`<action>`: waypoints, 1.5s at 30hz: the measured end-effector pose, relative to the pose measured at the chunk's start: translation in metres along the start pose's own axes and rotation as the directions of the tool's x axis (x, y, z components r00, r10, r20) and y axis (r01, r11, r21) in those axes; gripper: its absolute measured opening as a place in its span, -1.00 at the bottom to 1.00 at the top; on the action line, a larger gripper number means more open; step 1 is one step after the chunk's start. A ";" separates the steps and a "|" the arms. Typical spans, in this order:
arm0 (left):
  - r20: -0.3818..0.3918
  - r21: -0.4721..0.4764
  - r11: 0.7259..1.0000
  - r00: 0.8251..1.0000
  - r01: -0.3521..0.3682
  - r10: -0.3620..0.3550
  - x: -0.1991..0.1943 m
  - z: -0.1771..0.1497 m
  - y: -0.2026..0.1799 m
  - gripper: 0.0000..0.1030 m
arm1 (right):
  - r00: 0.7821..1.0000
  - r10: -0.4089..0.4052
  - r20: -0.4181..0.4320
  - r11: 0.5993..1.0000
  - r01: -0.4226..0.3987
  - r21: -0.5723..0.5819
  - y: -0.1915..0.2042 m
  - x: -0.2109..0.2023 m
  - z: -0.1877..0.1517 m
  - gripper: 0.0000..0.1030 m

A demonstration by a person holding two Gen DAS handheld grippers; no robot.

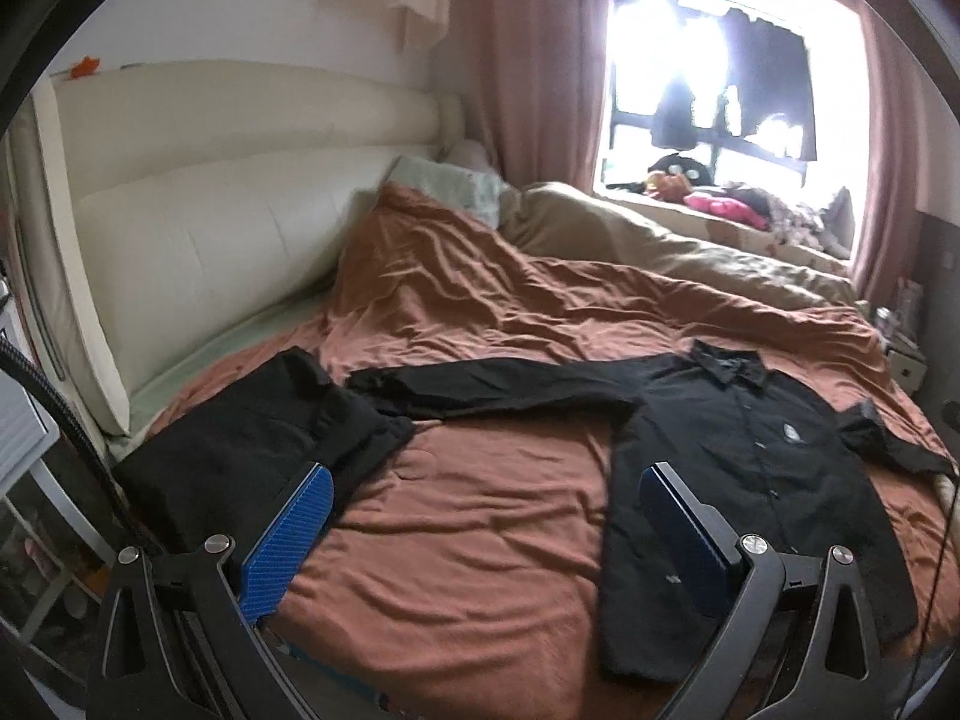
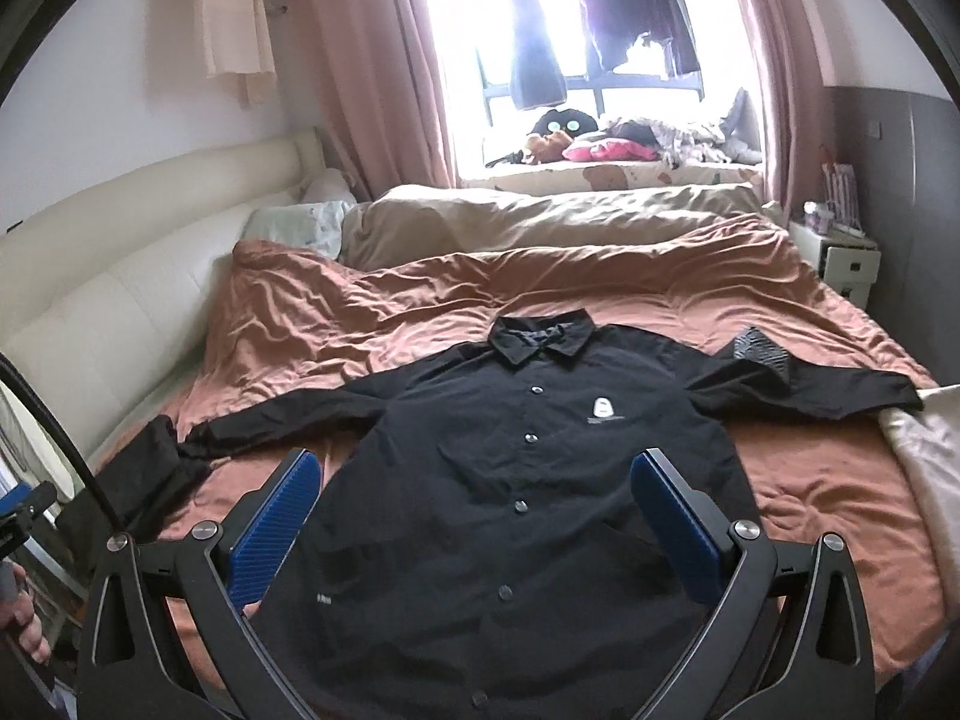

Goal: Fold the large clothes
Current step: 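Move both tools toward the black shirt's sleeve cuffs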

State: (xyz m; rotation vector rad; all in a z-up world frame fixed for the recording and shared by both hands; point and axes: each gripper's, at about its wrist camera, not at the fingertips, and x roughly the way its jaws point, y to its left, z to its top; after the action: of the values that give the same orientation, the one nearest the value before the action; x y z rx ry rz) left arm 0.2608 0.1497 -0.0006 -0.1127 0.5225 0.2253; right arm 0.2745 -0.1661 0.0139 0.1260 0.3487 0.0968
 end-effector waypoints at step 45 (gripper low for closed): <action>-0.561 -0.262 0.949 0.828 -0.177 0.000 0.423 0.012 0.016 0.34 | 0.904 0.145 -0.401 0.989 -0.128 0.069 -0.011 0.332 0.080 0.02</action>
State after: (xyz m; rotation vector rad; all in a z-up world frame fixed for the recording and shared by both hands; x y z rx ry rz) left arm 0.6193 0.2450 -0.2057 -0.4676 1.0795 0.3690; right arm 0.6136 -0.1473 -0.0243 0.1718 0.7589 0.2575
